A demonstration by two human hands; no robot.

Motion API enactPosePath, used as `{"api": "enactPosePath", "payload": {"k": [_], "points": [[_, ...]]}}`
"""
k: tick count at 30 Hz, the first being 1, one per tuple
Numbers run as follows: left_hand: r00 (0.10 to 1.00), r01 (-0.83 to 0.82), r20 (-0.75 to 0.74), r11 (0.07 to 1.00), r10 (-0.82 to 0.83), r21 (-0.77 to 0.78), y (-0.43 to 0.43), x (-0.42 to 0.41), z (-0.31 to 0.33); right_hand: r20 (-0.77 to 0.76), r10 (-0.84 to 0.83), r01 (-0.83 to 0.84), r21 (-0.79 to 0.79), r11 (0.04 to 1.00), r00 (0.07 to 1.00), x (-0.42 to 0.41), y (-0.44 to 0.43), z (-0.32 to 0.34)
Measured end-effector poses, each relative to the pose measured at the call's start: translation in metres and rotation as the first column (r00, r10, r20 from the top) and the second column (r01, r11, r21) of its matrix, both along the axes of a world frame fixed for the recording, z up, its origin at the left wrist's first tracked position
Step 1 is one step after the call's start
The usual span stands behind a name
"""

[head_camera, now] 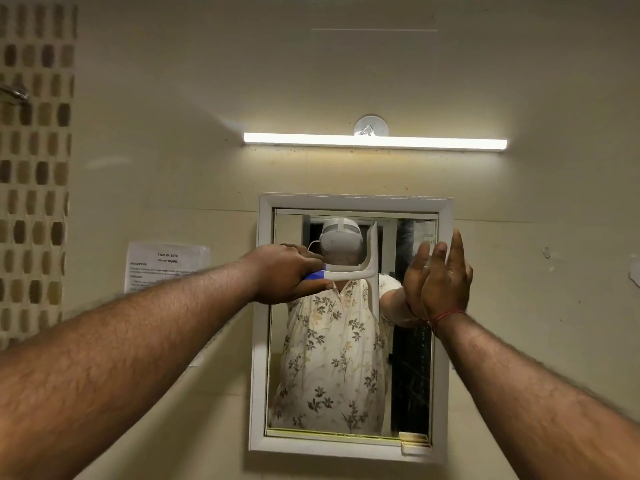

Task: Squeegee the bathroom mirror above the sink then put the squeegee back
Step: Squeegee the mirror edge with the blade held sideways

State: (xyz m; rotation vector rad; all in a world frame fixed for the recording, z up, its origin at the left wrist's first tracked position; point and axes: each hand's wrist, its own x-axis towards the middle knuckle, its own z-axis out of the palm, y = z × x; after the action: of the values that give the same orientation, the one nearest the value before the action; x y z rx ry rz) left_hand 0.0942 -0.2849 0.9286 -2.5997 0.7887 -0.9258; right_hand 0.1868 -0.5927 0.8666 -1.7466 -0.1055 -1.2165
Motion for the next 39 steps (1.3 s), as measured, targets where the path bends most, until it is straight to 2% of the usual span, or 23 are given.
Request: {"api": "enactPosePath", "payload": {"k": [2, 6, 9, 14, 18, 30, 39], "points": [[0.999, -0.027, -0.031, 0.999, 0.027, 0.017, 0.007, -0.009, 0.002, -0.018, -0.033, 0.033, 0.018, 0.999, 0.999, 0.005, -0.001, 0.001], [0.990, -0.118, -0.079, 0.992, 0.115, -0.041, 0.035, -0.013, 0.002, -0.007, 0.064, -0.063, 0.150, 0.987, 0.998, -0.017, 0.007, 0.003], [0.982, -0.189, -0.041, 0.981, 0.187, -0.051, 0.070, -0.010, -0.001, 0.021, 0.060, -0.061, 0.098, 0.993, 0.998, -0.030, 0.011, 0.004], [0.978, -0.202, 0.029, 0.976, 0.204, -0.076, 0.117, -0.017, -0.002, -0.048, 0.061, -0.053, 0.149, 0.987, 0.997, -0.022, 0.009, 0.004], [0.968, -0.245, 0.030, 0.965, 0.249, -0.090, 0.146, -0.020, -0.004, -0.057, 0.066, -0.057, 0.141, 0.988, 0.996, -0.019, 0.007, 0.004], [0.954, -0.299, -0.006, 0.954, 0.299, -0.037, 0.156, -0.028, 0.000, -0.043, 0.070, -0.065, 0.112, 0.992, 0.997, -0.016, 0.005, 0.002], [0.940, -0.335, 0.059, 0.942, 0.335, -0.015, 0.183, -0.031, 0.002, -0.047, 0.054, -0.049, 0.108, 0.993, 0.997, -0.011, 0.004, -0.001]]}}
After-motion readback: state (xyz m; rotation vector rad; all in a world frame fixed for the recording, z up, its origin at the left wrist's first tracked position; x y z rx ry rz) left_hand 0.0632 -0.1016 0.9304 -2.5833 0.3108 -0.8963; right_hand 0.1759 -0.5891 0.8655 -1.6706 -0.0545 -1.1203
